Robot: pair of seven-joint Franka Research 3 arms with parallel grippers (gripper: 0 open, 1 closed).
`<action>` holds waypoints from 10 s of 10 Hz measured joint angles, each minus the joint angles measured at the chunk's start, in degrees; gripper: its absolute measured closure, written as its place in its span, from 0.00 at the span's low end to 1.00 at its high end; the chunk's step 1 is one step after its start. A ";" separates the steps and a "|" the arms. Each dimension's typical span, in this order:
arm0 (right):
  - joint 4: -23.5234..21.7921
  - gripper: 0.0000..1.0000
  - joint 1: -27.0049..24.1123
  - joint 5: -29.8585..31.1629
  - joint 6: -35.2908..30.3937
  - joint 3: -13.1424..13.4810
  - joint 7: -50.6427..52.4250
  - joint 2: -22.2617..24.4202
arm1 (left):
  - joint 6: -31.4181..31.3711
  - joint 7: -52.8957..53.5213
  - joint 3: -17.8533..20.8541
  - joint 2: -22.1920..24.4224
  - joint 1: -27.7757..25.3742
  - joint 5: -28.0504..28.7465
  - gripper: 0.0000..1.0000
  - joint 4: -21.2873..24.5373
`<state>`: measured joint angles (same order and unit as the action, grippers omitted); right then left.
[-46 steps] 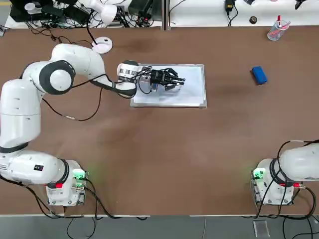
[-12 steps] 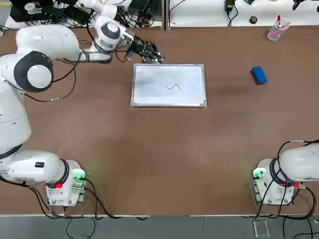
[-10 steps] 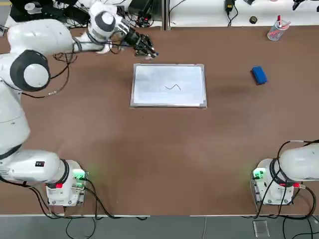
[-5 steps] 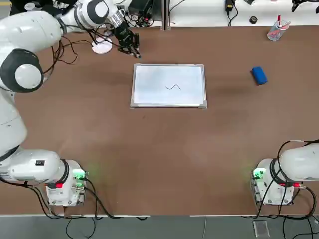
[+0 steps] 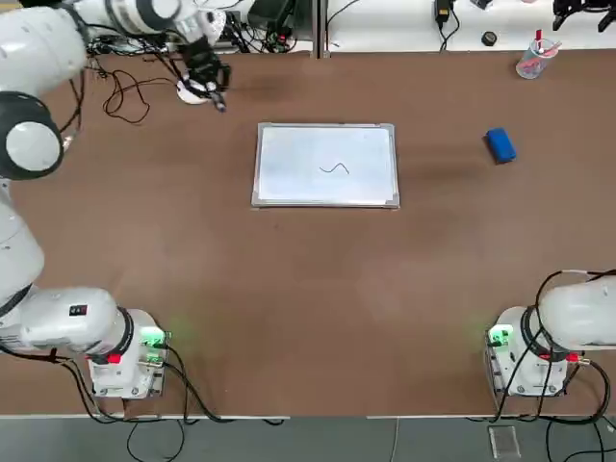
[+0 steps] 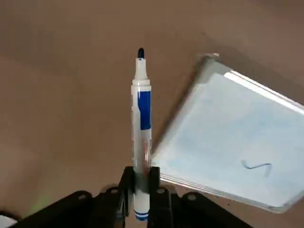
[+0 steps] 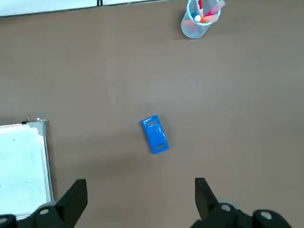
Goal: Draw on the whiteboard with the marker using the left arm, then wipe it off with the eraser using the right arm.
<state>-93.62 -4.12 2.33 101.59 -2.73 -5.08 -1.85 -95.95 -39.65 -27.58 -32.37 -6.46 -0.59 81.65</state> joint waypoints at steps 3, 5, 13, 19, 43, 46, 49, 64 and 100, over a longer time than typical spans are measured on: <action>-0.18 0.00 -1.17 0.10 1.38 -0.88 1.45 -1.75 | 1.80 8.02 0.03 0.08 -3.62 4.70 0.82 0.78; -0.36 0.00 -2.56 0.16 2.78 -1.63 4.67 -2.78 | 1.88 12.73 0.05 0.43 -5.41 7.08 0.82 2.47; -6.91 0.00 -11.64 1.12 27.05 -6.17 18.29 -15.33 | -18.08 27.24 6.87 10.64 -6.36 8.39 0.82 26.55; -19.18 0.00 -10.70 1.63 44.72 -7.33 19.12 -19.51 | -35.18 31.49 7.32 12.92 -6.30 8.39 0.82 41.38; -39.48 0.00 -11.82 1.67 74.58 -6.52 23.45 -23.99 | -45.00 32.58 10.83 6.86 -4.49 10.69 0.00 41.01; -39.55 0.06 -11.84 1.67 75.40 -6.20 23.75 -24.48 | -34.97 32.60 10.77 8.71 -4.06 10.70 0.00 34.83; -39.58 0.33 -11.84 1.67 75.42 -6.18 23.80 -24.49 | -20.91 32.60 10.69 12.87 -2.72 10.69 0.00 25.64; -23.24 0.45 8.22 1.67 49.51 -7.37 -12.28 -18.68 | 4.30 32.62 15.41 42.78 1.80 2.36 0.00 19.90; 4.45 0.45 46.37 40.67 42.43 -6.88 -89.61 -44.38 | 2.71 31.80 16.40 40.86 0.86 2.10 0.00 20.58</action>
<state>-89.16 42.25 43.00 144.02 -9.61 -94.69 -46.23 -93.24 -7.85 -11.18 8.49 -5.60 1.51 102.23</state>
